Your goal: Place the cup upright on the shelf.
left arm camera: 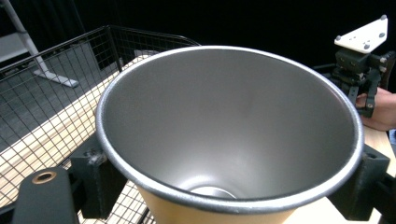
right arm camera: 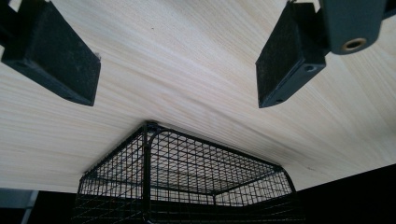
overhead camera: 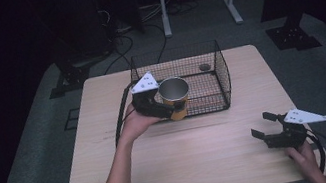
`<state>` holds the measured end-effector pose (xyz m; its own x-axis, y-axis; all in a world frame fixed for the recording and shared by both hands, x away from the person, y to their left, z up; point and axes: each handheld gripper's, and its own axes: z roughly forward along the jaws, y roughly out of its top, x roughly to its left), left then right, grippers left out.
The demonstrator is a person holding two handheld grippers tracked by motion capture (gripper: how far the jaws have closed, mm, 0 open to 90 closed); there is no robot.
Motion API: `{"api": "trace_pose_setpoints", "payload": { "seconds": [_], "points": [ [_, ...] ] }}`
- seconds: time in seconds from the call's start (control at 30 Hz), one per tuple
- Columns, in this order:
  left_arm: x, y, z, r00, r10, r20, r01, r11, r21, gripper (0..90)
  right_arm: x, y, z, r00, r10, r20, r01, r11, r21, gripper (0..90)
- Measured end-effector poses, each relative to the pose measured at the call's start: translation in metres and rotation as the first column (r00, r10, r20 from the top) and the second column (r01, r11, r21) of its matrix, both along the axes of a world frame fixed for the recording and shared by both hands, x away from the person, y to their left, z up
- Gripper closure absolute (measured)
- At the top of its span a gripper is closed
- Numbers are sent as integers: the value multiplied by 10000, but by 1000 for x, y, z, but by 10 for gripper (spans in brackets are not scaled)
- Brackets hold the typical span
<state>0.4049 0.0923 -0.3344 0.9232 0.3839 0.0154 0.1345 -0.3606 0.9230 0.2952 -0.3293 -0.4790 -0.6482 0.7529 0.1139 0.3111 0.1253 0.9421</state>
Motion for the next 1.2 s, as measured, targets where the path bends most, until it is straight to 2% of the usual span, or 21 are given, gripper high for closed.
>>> {"api": "trace_pose_setpoints", "payload": {
  "seconds": [0.23, 0.37, 0.4, 0.67, 1.0, 1.1, 1.2],
  "points": [
    [14, -9, 7, 10000, -59, -10, 60, 9999, 125, 142, 0, 0, 0, 10000, -2, 3, 2, 10000, 31, 129],
    [23, -15, 8, 10000, -92, -7, 92, 10000, -17, 142, 0, -1, 0, 10000, -4, -4, 4, 10000, 54, 129],
    [28, -16, 8, 10000, -64, 42, 63, 9999, 119, 142, 0, -1, 0, 10000, -6, -10, 6, 10000, 59, 129],
    [46, -17, 5, 9997, -67, -229, 60, 9995, -313, 142, 0, -1, 0, 10000, -12, -39, 12, 9999, 109, 129],
    [70, -26, 7, 9993, -76, -362, 69, 9998, -191, 142, 0, -1, 0, 10000, 13, -24, -13, 10000, 88, 129],
    [76, -31, 7, 9991, -105, -408, 104, 9999, -21, 142, 0, -1, 0, 10000, 19, -18, -19, 10000, 97, 129],
    [82, -34, 7, 9987, -165, -488, 160, 9998, -120, 142, 0, -1, 0, 10000, 21, -32, -21, 9999, 150, 129]
  ]
}}
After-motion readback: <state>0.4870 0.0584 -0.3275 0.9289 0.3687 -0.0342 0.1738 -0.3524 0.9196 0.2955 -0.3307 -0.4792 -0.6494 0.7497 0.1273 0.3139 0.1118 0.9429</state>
